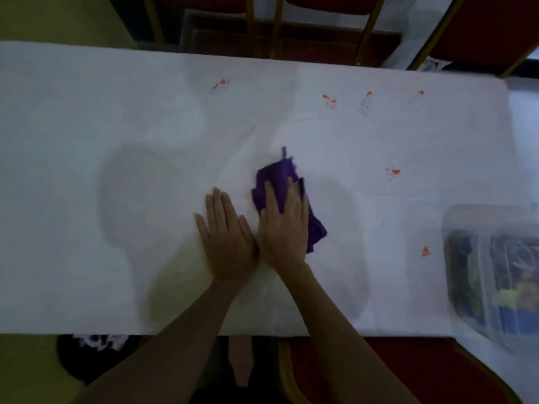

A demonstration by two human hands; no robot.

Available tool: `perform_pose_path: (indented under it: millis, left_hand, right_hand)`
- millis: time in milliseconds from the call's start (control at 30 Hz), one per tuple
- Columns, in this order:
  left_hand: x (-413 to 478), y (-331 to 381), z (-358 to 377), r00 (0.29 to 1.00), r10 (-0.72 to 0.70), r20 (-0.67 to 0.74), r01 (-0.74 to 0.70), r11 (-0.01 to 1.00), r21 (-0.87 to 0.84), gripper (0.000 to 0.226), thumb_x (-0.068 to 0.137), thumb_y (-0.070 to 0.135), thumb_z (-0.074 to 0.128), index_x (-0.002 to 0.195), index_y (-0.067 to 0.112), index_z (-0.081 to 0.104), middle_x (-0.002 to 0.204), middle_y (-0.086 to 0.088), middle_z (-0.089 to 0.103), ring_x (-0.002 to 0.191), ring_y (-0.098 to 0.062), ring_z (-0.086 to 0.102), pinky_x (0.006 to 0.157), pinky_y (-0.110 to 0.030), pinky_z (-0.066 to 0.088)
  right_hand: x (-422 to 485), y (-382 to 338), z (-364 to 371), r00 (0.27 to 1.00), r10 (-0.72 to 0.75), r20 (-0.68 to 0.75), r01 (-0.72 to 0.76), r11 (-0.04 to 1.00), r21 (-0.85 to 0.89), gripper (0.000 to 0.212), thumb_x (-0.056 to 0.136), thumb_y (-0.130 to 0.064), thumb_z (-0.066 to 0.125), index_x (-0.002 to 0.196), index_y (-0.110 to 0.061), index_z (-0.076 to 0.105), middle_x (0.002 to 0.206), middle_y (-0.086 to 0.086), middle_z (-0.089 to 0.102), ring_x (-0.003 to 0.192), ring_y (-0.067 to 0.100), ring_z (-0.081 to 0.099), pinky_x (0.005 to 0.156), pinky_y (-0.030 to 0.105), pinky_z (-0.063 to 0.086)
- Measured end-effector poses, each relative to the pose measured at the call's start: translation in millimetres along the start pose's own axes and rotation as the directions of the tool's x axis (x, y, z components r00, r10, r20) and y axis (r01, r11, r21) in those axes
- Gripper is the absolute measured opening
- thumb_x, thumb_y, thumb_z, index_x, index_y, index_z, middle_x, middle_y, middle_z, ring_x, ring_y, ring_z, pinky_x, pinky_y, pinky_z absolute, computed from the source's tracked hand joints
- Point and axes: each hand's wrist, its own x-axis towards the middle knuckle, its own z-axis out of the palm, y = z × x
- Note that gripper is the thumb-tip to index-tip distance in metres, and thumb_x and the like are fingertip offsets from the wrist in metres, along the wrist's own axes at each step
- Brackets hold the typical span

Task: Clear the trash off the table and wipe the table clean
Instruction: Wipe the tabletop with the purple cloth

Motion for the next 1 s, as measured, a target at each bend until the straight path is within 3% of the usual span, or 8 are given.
perform_pose_path:
  millis: [67,133,300,500,567,667,833,1000]
  left_hand:
    - [1,-1,-1,1.0,0.016,-0.004,-0.016,1.0,0.004,0.059,0.103,0.028,0.025,0.154,-0.001,0.023,0.163,-0.017,0.019,0.153,-0.03,0.013,0.121,-0.056,0.014]
    - [2,1,-1,1.0,0.02,-0.02,-0.02,1.0,-0.01,0.058,0.103,0.028,0.026,0.154,0.001,0.023,0.164,-0.016,0.018,0.154,-0.028,0.011,0.122,-0.054,0.012]
    - [2,-1,1,0.999,-0.004,-0.038,0.005,1.0,0.014,0.057,0.104,0.028,0.03,0.155,0.003,0.023,0.164,-0.013,0.017,0.154,-0.025,0.01,0.123,-0.052,0.013]
    - [8,-24,11,0.992,-0.01,-0.129,0.012,1.0,0.012,0.058,0.099,0.025,0.05,0.149,-0.002,0.036,0.157,-0.021,0.033,0.147,-0.036,0.029,0.117,-0.055,0.03]
    - [13,-37,8,0.981,-0.106,-0.165,0.1,0.994,-0.043,0.053,0.103,0.018,0.039,0.15,-0.004,0.032,0.159,-0.022,0.028,0.149,-0.035,0.024,0.119,-0.055,0.026]
    - [32,-50,2,0.971,-0.166,-0.171,0.155,0.985,-0.077,0.052,0.105,0.017,0.028,0.151,-0.004,0.028,0.161,-0.02,0.023,0.151,-0.033,0.018,0.121,-0.053,0.021]
    - [81,-60,2,0.972,-0.17,-0.162,0.15,0.981,-0.126,0.052,0.103,0.017,0.028,0.152,0.0,0.031,0.162,-0.018,0.023,0.152,-0.032,0.016,0.123,-0.052,0.016]
    - [156,-59,-10,0.956,-0.267,-0.122,0.243,0.952,-0.185,0.057,0.1,0.026,0.018,0.153,0.013,0.032,0.164,-0.014,0.019,0.153,-0.03,0.011,0.123,-0.052,0.013]
  right_hand:
    - [-15,14,-7,0.964,-0.251,0.092,0.253,0.967,-0.009,0.052,0.102,-0.039,0.038,0.153,-0.029,0.031,0.162,0.007,0.023,0.151,0.03,0.014,0.121,0.051,0.02]
    - [-18,43,-13,0.927,-0.352,0.131,0.358,0.933,-0.028,0.054,0.1,-0.037,0.047,0.152,-0.031,0.034,0.161,0.005,0.026,0.151,0.026,0.015,0.123,0.052,0.014]
    - [46,26,-9,0.994,-0.101,0.03,0.103,0.993,-0.051,0.052,0.101,-0.033,0.039,0.153,-0.027,0.034,0.16,0.013,0.028,0.15,0.029,0.019,0.123,0.05,0.013]
    - [51,-24,2,0.894,-0.42,0.155,0.408,0.907,0.105,0.051,0.099,-0.035,0.032,0.147,-0.023,0.046,0.159,0.01,0.033,0.15,0.029,0.021,0.122,0.051,0.017]
    - [24,-2,-4,0.87,-0.473,0.14,0.471,0.881,0.047,0.05,0.1,-0.031,0.036,0.148,-0.023,0.044,0.159,0.009,0.033,0.149,0.029,0.024,0.121,0.052,0.02]
    - [14,24,-8,0.898,-0.427,0.106,0.432,0.902,-0.024,0.05,0.101,-0.03,0.045,0.15,-0.024,0.041,0.158,0.011,0.034,0.148,0.028,0.026,0.122,0.049,0.019]
    - [73,-39,20,0.992,-0.125,-0.012,0.124,0.989,-0.08,0.056,0.1,-0.029,0.041,0.154,-0.023,0.031,0.161,0.017,0.025,0.15,0.033,0.018,0.122,0.051,0.014]
    - [35,-44,19,0.923,-0.354,0.151,0.371,0.923,-0.105,0.058,0.103,-0.028,0.043,0.157,-0.024,0.022,0.163,0.011,0.022,0.153,0.027,0.012,0.123,0.051,0.015]
